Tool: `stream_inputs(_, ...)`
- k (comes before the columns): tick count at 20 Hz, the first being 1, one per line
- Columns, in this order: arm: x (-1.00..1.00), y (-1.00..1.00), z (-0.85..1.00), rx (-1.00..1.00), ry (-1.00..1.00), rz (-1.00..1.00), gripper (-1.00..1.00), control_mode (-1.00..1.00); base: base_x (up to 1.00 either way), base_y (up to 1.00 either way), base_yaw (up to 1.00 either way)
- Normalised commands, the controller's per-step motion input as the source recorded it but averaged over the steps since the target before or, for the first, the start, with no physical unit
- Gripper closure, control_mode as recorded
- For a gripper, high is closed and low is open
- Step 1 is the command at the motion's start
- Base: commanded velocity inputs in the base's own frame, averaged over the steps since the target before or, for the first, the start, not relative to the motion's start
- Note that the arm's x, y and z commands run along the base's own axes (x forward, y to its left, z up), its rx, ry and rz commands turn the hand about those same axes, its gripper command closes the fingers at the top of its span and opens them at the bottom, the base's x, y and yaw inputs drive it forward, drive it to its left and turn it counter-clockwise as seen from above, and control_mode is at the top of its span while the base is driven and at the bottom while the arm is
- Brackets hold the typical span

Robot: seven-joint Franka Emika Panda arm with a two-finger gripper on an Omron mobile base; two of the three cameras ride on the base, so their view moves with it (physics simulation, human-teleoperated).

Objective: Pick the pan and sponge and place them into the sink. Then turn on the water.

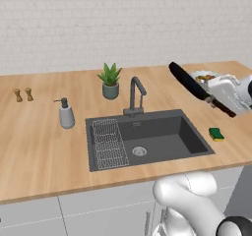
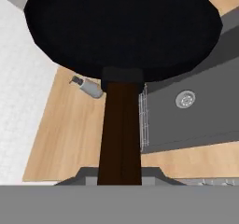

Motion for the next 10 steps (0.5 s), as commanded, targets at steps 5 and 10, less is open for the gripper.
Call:
stream_inputs(5,0.2,-0.46,-0.21,-0.36,0.01,0.29,1.0,-1.0,0.0,0.0,0.0)
stream_inputs(10,0.21,-0.12,-0.52,-0.41,-0.08,0.16,1.0,-1.0,0.0,0.0,0.0)
